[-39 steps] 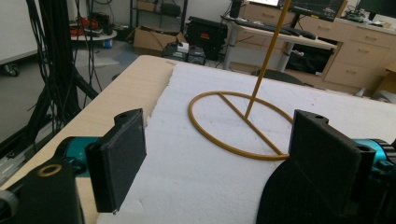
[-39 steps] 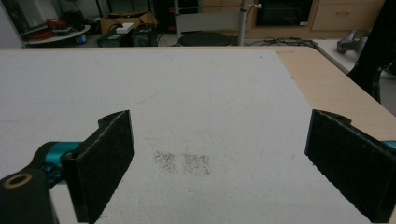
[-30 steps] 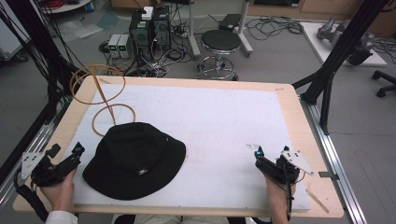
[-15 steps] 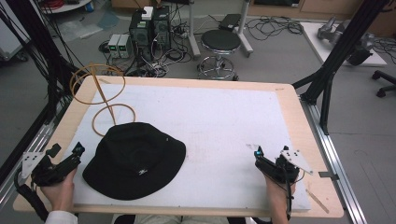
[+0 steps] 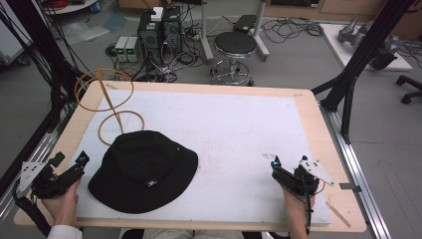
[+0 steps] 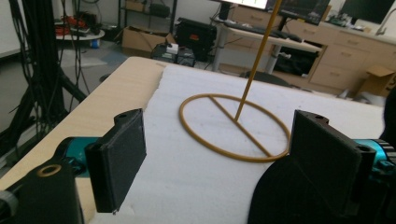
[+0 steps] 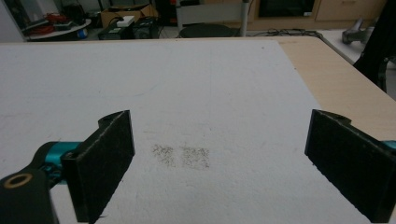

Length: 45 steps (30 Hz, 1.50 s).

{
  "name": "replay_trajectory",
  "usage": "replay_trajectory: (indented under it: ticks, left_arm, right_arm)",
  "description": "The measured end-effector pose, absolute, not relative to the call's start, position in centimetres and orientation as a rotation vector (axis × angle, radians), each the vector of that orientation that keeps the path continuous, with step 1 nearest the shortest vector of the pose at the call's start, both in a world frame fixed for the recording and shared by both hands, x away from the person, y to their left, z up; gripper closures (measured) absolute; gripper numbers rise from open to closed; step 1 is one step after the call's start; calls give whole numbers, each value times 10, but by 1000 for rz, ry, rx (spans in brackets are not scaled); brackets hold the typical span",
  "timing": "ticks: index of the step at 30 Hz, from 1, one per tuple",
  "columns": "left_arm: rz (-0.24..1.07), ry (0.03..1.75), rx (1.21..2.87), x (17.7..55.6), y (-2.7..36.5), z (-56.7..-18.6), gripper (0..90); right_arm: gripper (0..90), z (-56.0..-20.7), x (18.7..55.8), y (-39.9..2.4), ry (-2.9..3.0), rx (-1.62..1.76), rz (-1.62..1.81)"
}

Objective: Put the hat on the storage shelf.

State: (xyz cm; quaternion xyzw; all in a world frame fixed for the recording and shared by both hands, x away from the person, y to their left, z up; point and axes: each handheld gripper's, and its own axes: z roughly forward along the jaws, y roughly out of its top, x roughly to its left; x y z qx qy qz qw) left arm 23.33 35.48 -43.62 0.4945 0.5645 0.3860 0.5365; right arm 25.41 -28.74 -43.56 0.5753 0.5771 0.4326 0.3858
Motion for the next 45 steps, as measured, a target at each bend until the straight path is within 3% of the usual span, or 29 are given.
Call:
replay_trajectory:
  ticks: [30,45]
  left_arm:
    - [757,1018,1310,226,351,-407,211]
    - [637,952,1395,230,349,-411,208]
  right_arm:
    - [73,-436,255,-290,1477,1454,1095]
    - [73,-436,256,-290,1483,1455,1089]
